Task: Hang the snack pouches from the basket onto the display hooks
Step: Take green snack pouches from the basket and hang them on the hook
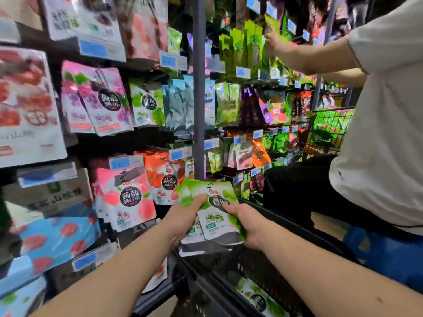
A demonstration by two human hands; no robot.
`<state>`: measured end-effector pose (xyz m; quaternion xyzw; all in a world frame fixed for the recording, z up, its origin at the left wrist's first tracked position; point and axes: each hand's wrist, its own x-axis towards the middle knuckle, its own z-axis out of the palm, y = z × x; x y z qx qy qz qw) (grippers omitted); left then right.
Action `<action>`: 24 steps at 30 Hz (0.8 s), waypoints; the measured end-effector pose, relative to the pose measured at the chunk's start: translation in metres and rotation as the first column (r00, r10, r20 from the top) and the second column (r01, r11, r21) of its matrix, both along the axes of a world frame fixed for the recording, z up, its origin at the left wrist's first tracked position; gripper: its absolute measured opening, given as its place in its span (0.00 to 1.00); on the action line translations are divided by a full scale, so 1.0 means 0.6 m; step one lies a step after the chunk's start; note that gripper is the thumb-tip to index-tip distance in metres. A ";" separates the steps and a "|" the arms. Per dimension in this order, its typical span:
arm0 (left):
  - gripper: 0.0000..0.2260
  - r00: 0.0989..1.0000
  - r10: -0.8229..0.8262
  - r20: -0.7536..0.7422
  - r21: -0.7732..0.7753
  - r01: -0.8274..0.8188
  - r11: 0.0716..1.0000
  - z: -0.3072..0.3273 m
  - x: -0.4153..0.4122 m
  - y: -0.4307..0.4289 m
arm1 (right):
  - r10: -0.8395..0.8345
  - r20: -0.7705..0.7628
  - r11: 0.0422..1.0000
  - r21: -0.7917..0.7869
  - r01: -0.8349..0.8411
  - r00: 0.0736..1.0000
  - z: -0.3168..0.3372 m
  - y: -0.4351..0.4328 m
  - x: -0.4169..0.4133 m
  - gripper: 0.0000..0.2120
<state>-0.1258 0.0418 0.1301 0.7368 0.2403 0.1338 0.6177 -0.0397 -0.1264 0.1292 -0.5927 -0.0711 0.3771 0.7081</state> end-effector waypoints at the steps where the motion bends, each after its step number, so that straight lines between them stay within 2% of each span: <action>1: 0.32 1.000 -0.010 0.016 0.006 0.010 1.000 0.011 -0.010 0.002 | -0.001 0.035 1.000 -0.007 0.001 0.999 0.020 0.002 -0.011 0.16; 4: 0.40 0.996 0.032 0.083 0.070 -0.038 0.997 0.057 -0.045 0.009 | -0.013 0.143 0.999 -0.036 0.018 0.990 0.083 0.013 -0.045 0.16; 9: 0.25 0.978 0.111 0.174 0.171 -0.141 0.975 0.154 -0.109 0.033 | 0.033 0.257 0.999 -0.039 -0.024 0.966 0.183 0.045 -0.110 0.15; 14: 0.27 0.952 0.191 0.238 0.273 -0.254 0.928 0.253 -0.164 0.061 | 0.108 0.324 0.994 -0.032 -0.103 0.940 0.263 0.085 -0.156 0.20; 16: 0.25 0.945 0.203 0.257 0.307 -0.279 0.910 0.290 -0.182 0.071 | 0.120 0.359 0.992 -0.017 -0.122 0.926 0.293 0.098 -0.170 0.19; 21: 0.29 0.935 0.233 0.267 0.344 -0.318 0.883 0.354 -0.189 0.101 | 0.086 0.417 0.995 0.004 -0.097 0.905 0.348 0.136 -0.157 0.16; 24: 0.27 0.935 0.245 0.257 0.409 -0.335 0.849 0.377 -0.155 0.129 | 0.088 0.543 0.992 -0.122 -0.026 0.835 0.359 0.174 -0.115 0.27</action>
